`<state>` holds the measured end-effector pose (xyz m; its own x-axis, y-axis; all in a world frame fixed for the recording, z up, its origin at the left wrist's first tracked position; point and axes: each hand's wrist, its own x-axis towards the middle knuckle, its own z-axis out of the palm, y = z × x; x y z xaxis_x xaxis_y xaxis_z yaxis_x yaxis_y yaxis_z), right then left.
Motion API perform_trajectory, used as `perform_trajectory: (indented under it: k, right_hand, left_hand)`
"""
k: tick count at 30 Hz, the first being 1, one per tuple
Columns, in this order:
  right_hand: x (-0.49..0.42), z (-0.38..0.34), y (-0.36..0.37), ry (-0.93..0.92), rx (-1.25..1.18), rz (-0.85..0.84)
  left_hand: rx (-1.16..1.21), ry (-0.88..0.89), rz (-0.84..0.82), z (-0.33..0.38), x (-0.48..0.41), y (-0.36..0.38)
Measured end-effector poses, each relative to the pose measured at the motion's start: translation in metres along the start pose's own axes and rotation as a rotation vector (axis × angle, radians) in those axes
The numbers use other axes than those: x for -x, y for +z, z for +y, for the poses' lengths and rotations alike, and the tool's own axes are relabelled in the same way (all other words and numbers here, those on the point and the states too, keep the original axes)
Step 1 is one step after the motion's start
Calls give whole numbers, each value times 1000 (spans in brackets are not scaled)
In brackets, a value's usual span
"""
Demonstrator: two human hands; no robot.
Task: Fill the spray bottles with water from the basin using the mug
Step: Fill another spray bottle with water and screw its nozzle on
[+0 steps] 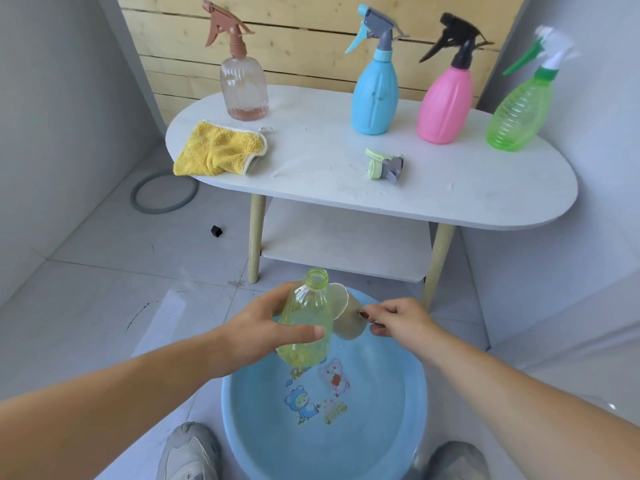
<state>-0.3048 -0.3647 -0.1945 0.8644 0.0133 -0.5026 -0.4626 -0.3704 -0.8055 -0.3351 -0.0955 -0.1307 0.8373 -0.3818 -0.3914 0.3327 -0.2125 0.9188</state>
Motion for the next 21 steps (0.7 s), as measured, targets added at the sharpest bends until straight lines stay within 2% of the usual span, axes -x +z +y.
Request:
perform_trajectory:
  k: [7,15,21]
  right_hand:
    - [41,-56,-21,-122,-63,57]
    - [102,-110,-50,-355,56,187]
    - [129,-130,-58,-491,36,198]
  left_hand:
    - [50,-1,22,9,14,0]
    - [84,-1,43,15,17,3]
    - [77,10,51,16,14,6]
